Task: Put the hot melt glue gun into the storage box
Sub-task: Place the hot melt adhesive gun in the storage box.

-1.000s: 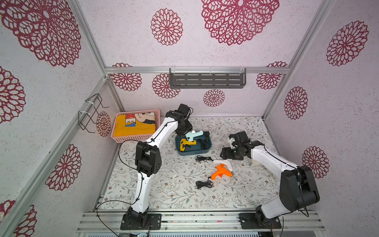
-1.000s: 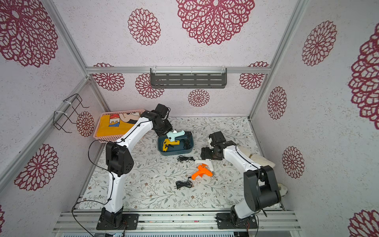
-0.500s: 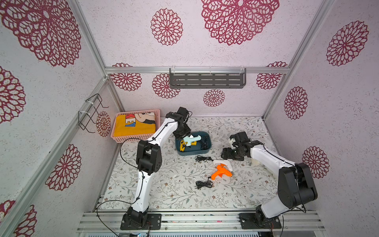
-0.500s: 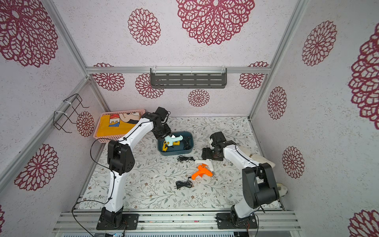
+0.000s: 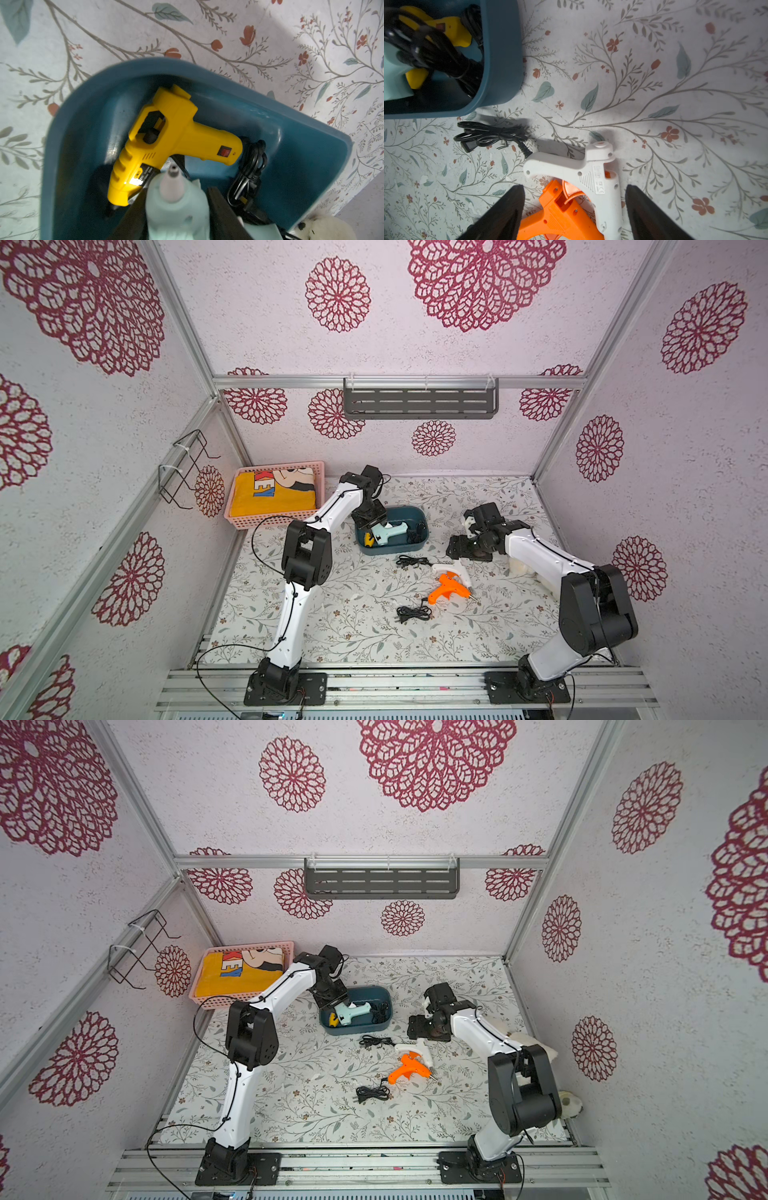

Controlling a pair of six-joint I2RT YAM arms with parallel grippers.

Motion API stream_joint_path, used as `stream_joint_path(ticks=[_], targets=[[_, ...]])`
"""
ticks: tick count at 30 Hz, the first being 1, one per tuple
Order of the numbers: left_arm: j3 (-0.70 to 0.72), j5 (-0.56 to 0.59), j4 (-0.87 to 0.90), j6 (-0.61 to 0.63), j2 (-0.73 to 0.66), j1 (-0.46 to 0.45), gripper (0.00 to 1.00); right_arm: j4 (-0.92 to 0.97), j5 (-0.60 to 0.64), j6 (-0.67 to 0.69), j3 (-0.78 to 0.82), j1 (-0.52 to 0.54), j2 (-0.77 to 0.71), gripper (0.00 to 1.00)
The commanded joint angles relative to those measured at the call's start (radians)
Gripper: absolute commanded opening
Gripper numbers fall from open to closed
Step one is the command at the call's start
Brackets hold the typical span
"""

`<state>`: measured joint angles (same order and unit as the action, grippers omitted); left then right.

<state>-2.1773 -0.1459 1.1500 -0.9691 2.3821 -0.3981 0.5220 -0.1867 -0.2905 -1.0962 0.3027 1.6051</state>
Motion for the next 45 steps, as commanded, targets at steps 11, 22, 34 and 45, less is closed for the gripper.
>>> stream_joint_path(ticks=[11, 22, 34, 45], targets=[[-0.115, 0.038, 0.091, 0.048, 0.111, 0.008, 0.44, 0.029, 0.000, 0.002, -0.040, -0.007, 0.013, 0.84], [-0.192, 0.103, 0.157, 0.086, 0.120, 0.010, 0.56, 0.027, -0.006, 0.006, -0.042, -0.008, 0.027, 0.86], [-0.210, 0.114, 0.155, 0.089, 0.084, 0.007, 0.70, 0.038, 0.000, 0.009, -0.065, -0.007, 0.029, 0.87], [-0.292, 0.205, 0.294, 0.228, -0.037, -0.044, 0.74, 0.051, 0.009, 0.002, -0.049, -0.016, -0.009, 0.87]])
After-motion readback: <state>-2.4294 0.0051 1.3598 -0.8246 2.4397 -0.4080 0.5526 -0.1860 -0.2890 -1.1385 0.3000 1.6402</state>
